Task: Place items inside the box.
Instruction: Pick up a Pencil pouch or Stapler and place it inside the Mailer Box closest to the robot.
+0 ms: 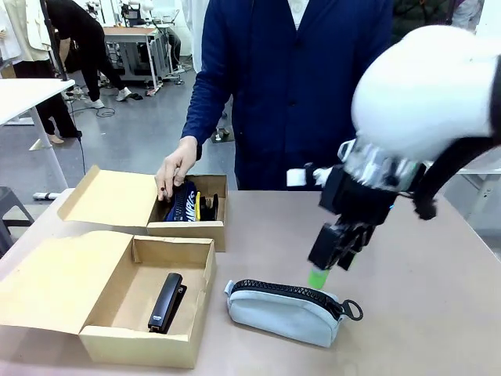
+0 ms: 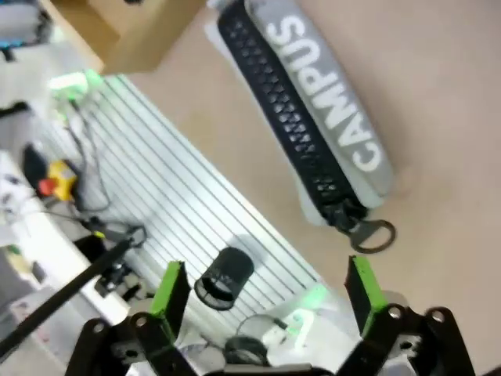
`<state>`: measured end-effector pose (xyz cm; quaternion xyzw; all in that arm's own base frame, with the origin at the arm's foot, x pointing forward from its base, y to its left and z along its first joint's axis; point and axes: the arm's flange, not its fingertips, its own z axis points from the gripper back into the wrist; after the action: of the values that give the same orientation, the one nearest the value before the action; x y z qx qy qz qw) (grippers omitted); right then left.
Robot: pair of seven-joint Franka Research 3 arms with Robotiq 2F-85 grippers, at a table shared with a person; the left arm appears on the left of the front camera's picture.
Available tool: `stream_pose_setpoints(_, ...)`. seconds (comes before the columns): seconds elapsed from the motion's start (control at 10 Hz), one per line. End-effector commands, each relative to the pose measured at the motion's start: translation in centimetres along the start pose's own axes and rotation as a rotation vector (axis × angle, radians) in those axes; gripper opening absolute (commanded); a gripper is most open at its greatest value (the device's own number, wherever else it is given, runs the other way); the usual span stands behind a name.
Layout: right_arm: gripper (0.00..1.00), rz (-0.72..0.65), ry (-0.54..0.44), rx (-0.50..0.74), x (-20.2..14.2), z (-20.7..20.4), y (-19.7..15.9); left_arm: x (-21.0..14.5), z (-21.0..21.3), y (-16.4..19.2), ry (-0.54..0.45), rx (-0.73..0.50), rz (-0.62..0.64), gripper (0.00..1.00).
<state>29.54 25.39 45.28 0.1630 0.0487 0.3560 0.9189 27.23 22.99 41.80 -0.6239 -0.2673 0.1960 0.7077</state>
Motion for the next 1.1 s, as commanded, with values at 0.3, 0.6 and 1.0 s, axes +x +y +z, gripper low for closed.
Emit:
stream_pose_setpoints(0.3, 1.00, 0.016, -0.010, -0.197, 3.2, -3.3, 1.8, -0.2, 0.0, -0.2, 0.001, -0.015, -0.022, 1.00)
stream_pose_setpoints(0.6, 1.00, 0.070, -0.034, -0.292, 5.6, -7.6, 1.4, -0.2, 0.0, -0.2, 0.001, -0.015, -0.022, 1.00)
stream_pose_setpoints(1.0, 1.00, 0.179, 0.098, -0.266, 7.6, -13.0, 0.5, -0.2, 0.0, -0.2, 0.001, -0.015, -0.022, 1.00)
